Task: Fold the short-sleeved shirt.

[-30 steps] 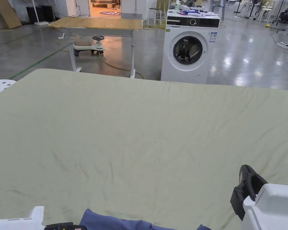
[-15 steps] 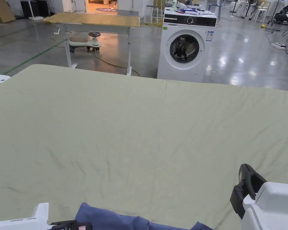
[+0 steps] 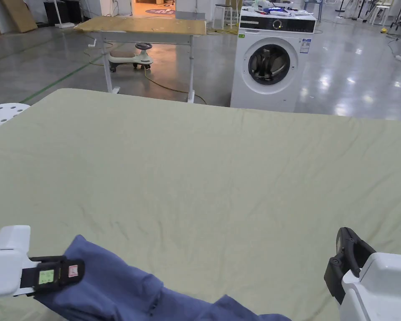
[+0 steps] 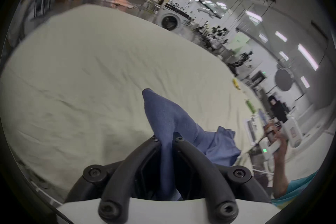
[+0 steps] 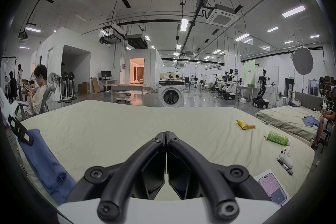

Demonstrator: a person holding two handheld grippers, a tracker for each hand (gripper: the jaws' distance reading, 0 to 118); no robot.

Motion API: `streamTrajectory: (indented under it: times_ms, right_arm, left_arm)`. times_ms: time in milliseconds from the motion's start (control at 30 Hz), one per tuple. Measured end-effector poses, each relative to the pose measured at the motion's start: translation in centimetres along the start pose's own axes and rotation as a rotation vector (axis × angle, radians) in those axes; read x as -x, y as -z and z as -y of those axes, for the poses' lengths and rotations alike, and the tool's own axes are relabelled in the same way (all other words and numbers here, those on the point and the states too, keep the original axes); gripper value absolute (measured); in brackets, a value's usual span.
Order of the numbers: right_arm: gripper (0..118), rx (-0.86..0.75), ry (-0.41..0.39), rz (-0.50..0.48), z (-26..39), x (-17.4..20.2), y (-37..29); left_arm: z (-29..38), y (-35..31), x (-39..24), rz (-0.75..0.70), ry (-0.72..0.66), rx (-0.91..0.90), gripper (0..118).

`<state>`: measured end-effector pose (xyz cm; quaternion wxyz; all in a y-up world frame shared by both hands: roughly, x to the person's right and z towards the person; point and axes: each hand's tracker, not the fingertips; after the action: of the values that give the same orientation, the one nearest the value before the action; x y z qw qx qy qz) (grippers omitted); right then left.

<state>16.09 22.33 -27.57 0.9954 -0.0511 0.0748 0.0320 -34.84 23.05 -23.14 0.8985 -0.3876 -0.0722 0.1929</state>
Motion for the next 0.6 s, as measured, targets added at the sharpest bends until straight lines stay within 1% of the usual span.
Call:
streamTrajectory:
  times_ms: [100,200,433,600]
  right_arm:
    - [0,-0.002,0.001,-0.007,0.0,0.0,0.1]
    - [0,-0.001,0.006,-0.012,0.1,0.0,0.2]
    - [0,0.011,0.014,-0.014,0.4,-0.2,0.2]
    - [0,0.020,0.016,-0.005,0.7,-0.5,0.0]
  left_arm:
    - [-0.6,-1.7,-1.8,-0.095,0.017,-0.001,5]
    - [-0.4,-1.7,-4.8,-0.163,0.114,0.021,5]
    - [1.5,0.9,-13.2,-0.095,0.244,0.087,5]
    - [2.5,4.6,-16.6,-0.033,0.267,0.127,5]
